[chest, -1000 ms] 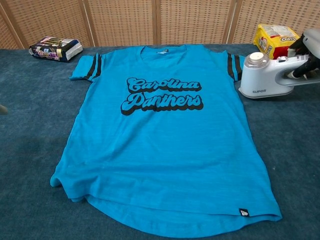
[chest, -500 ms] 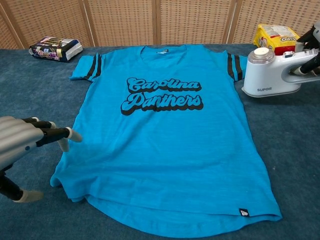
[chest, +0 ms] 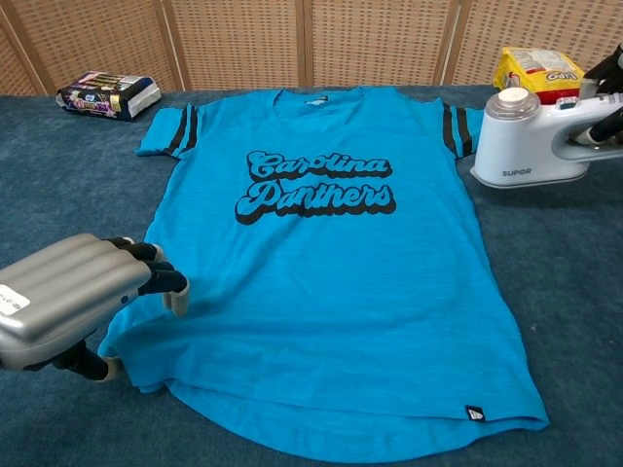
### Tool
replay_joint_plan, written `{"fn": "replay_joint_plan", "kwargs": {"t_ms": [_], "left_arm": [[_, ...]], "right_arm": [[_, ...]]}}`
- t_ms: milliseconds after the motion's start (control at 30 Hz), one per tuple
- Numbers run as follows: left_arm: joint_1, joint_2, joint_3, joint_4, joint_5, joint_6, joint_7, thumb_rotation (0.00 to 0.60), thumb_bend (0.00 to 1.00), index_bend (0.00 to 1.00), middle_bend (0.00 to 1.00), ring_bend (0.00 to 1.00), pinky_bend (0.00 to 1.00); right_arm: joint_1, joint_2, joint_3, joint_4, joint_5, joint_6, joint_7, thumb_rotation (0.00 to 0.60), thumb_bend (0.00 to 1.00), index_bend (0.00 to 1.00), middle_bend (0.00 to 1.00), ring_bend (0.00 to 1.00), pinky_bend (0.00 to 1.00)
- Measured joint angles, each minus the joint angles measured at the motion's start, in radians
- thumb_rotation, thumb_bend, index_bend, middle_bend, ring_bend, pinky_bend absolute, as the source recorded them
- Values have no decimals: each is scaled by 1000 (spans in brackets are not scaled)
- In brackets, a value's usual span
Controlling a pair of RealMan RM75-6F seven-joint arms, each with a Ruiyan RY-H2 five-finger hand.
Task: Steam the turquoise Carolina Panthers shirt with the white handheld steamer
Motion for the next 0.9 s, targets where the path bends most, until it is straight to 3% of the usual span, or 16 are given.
{"fn": "replay_joint_plan", "kwargs": {"t_ms": [167, 600, 900], "left_arm": [[-9, -31, 5, 37, 31, 16, -13, 595, 316, 626, 555, 375, 334], [-12, 5, 23, 19, 29, 41, -70, 599, 312, 632, 561, 389, 360], [-27, 40, 29, -37, -41, -13, -116, 600, 310, 633, 561, 389, 387]], "right_arm": [[-6, 15, 0, -40, 8, 5, -4, 600, 321, 719, 745, 778, 742], [-25, 72, -39, -286, 2, 30, -61, 600, 317, 719, 743, 779, 744], [-23, 42, -96, -310, -12, 38, -104, 600, 316, 719, 743, 779, 743]]}}
